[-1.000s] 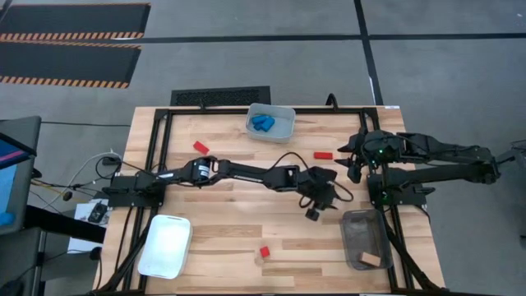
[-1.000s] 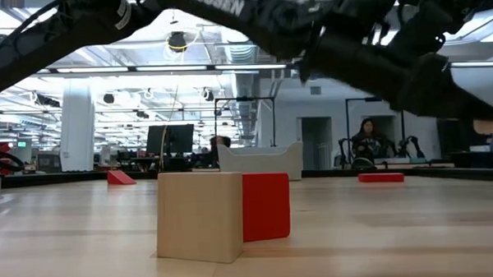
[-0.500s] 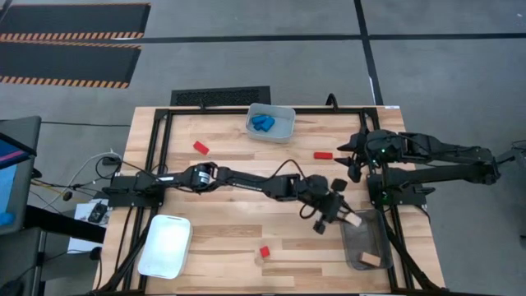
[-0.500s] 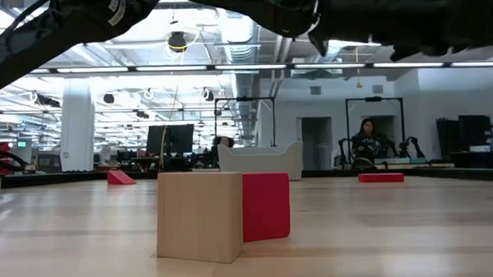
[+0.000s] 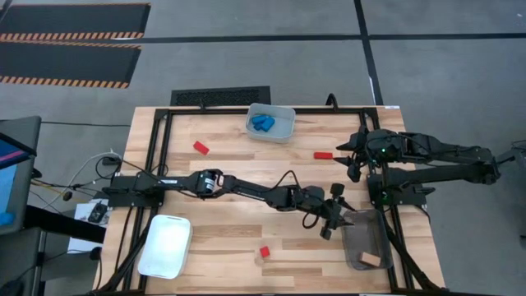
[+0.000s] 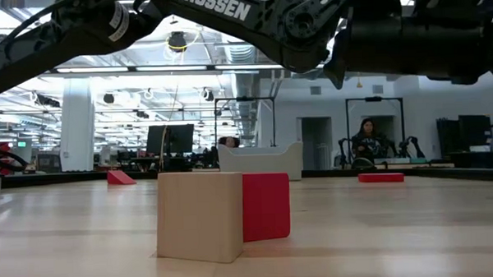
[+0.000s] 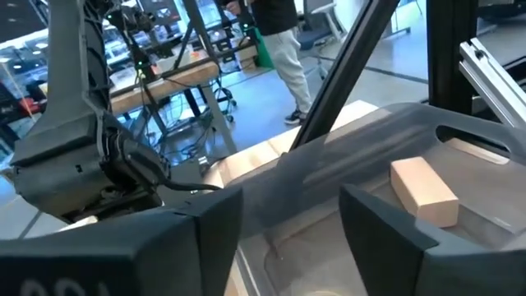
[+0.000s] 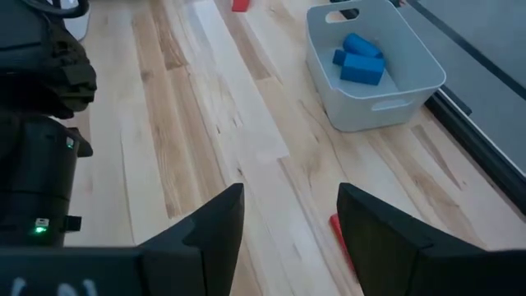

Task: Sort & place blocks by color
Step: Put the brown triangle block into the transparent black bin, then put the brown square block into the transparent black bin

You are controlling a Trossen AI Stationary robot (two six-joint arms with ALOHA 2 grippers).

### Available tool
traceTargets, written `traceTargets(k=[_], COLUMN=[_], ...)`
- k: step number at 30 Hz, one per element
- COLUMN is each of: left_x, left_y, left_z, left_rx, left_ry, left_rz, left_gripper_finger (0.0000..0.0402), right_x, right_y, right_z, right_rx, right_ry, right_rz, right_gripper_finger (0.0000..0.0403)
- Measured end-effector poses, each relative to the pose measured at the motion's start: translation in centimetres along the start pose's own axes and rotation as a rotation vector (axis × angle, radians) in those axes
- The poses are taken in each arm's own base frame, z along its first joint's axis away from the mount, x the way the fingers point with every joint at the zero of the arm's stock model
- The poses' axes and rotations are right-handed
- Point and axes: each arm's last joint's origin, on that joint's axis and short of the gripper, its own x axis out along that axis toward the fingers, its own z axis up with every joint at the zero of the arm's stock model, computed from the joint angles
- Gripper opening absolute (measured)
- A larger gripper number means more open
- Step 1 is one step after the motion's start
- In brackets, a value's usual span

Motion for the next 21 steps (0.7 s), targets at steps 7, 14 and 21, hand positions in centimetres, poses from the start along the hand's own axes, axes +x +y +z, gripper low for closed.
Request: traceTargets(k=[7, 14, 21], left_x=[-0.1, -2.1, -4.8], left_y=[-0.2, -0.4, -0.4], left_z=[-0.1, 4.4, 4.7], left_rx=[0.030, 0.081, -0.010], left_ry=[0.077, 0.290, 0.520], left_rz=[0.035, 0.118, 0.070], left_gripper_finger=[0.0235, 0.0201, 0.0119], right_x=[0.0, 0.6, 1.5], right_y=[0.0, 0.0, 0.2], right_z=[-0.2, -0.8, -2.6], right_rx=[-0.003, -0.010, 0.000], right_ry=[0.017, 0.039, 0.066], right_rz=[-0.003, -0.008, 0.011], right_gripper_finger=[0.0219, 0.0219, 0.0219])
